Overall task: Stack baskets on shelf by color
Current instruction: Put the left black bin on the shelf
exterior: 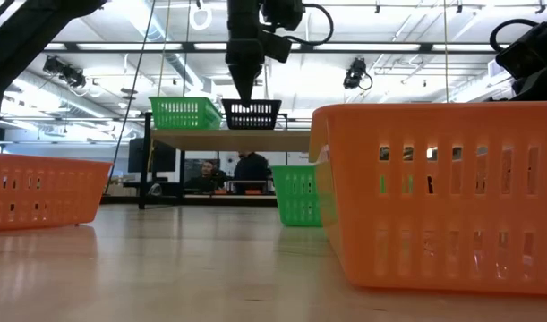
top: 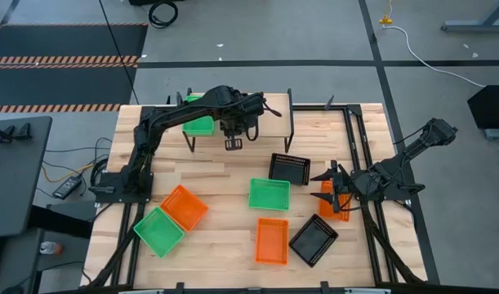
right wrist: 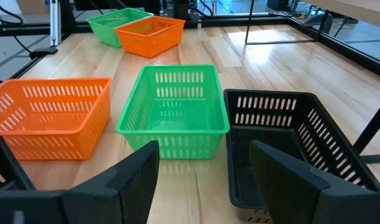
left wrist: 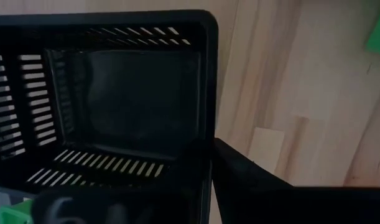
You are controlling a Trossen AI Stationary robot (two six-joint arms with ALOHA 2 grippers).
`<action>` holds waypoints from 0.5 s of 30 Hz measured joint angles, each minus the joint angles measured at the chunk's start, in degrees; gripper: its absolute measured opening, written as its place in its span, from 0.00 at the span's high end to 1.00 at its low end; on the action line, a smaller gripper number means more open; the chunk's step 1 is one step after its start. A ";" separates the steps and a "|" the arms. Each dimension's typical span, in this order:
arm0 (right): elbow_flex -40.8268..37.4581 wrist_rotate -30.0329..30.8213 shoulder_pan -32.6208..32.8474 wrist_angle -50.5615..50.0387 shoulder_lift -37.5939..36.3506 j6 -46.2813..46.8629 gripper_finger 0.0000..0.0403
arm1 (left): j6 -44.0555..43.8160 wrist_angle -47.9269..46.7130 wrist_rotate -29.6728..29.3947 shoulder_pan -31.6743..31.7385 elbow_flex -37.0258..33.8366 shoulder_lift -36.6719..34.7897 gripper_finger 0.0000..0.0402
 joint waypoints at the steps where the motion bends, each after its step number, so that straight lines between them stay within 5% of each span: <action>1: 0.00 0.00 0.00 0.00 0.00 0.00 0.36 | -0.04 0.31 0.01 0.00 0.00 0.00 0.89; 15: 0.00 0.01 0.00 0.00 0.00 0.02 0.36 | 1.76 1.62 -0.48 -0.52 0.00 0.00 0.77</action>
